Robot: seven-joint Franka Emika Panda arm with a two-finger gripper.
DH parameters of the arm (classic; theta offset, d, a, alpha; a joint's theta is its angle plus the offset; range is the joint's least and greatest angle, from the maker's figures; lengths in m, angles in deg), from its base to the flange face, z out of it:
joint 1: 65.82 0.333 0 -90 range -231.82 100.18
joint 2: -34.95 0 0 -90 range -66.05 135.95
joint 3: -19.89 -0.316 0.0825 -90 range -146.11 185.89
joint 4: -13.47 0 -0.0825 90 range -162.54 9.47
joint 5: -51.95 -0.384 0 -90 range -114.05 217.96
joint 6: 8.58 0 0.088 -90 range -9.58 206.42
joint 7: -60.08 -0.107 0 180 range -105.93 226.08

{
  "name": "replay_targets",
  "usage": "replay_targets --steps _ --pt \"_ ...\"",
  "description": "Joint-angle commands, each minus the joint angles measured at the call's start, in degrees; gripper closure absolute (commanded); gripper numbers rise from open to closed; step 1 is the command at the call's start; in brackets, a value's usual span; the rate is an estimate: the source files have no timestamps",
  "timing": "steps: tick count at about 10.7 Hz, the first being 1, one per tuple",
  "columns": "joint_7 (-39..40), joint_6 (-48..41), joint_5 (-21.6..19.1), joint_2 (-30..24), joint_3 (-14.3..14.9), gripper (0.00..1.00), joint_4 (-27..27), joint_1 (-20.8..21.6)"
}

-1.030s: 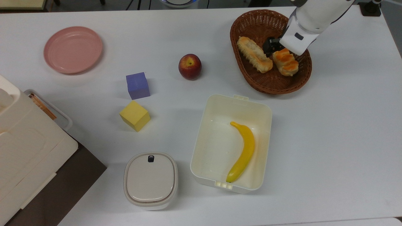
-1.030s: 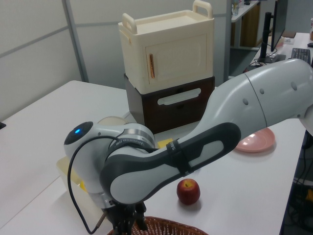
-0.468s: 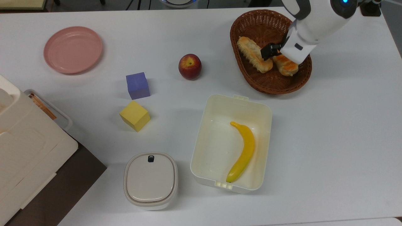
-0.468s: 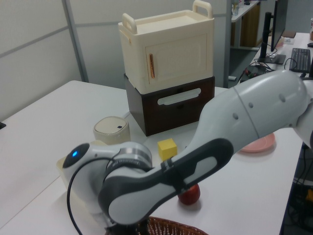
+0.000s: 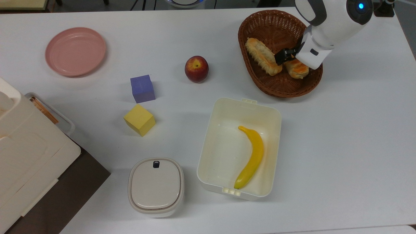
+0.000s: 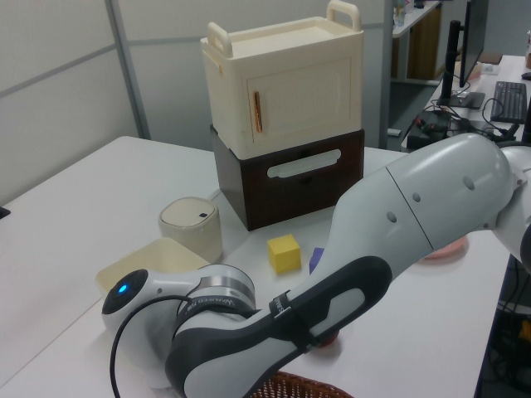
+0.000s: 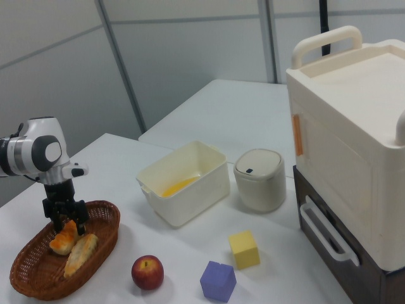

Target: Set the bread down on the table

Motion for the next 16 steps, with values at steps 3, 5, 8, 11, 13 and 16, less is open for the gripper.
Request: replay_targets --steps 3,5,8,11,13,16 --pt "-0.6 3.1 -1.2 0.0 0.5 0.0 -1.0 1.7" --pt "-0.5 3.1 -0.7 1.0 0.5 0.33 -1.0 1.9" --pt "-0.6 2.3 -0.6 0.4 0.6 1.0 -0.5 1.5" --pt "-0.5 1.8 -0.6 -3.3 1.2 1.0 -0.4 1.0" --pt "-0.1 -1.5 -0.5 -7.0 1.2 1.0 -0.3 -1.2" --pt "5.4 -7.5 0.1 -12.8 1.3 1.0 -0.3 -6.9"
